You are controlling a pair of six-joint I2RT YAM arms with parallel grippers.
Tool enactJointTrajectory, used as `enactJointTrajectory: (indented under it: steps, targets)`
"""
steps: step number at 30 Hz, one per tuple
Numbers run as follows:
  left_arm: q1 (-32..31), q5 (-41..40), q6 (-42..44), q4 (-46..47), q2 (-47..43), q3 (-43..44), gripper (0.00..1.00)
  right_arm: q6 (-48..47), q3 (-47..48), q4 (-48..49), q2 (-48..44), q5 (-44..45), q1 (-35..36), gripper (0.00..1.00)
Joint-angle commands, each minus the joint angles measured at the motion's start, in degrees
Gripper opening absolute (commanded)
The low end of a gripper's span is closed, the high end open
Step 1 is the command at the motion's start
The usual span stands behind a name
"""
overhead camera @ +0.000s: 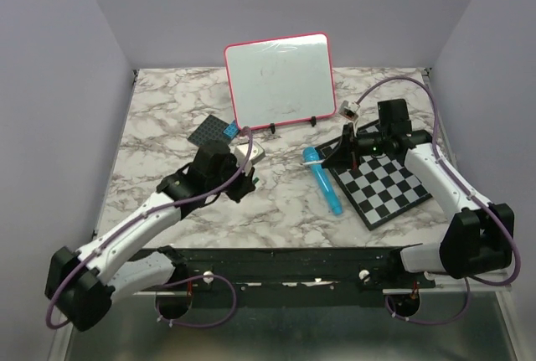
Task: Write a sentence on the whiteboard
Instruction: Open the whiteboard marker at the center of the board, then place the pen cap at the center of the board.
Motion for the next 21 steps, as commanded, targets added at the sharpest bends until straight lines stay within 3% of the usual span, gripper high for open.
enactJointTrajectory:
  steps: [1,2,5,13,21]
  targets:
    - [2.5,7.2,-16.1,10.0,13.3,1.5,0.00,9.5,-1.1,9.5,-1.4,4.6,-1.5,0.01]
    - [2.5,7.3,-18.3,10.7,19.1,2.3,0.00,9.8,-1.2,9.4,-1.5,4.7,-1.9,0.01]
    - [1.5,2.6,-23.0,14.9,25.4,2.5,0.00,10.2,-1.4,9.5,-1.8,4.3,-2.6,0.00]
    - [-5.2,-11.0,-27.2,19.5,31.6,2.9,0.00,10.4,-1.4,9.7,-1.6,3.4,-3.1,0.01]
    - [-9.4,-18.2,-30.8,17.1,38.9,5.1,0.14,10.6,-1.5,9.7,-1.6,3.4,-3.9,0.01]
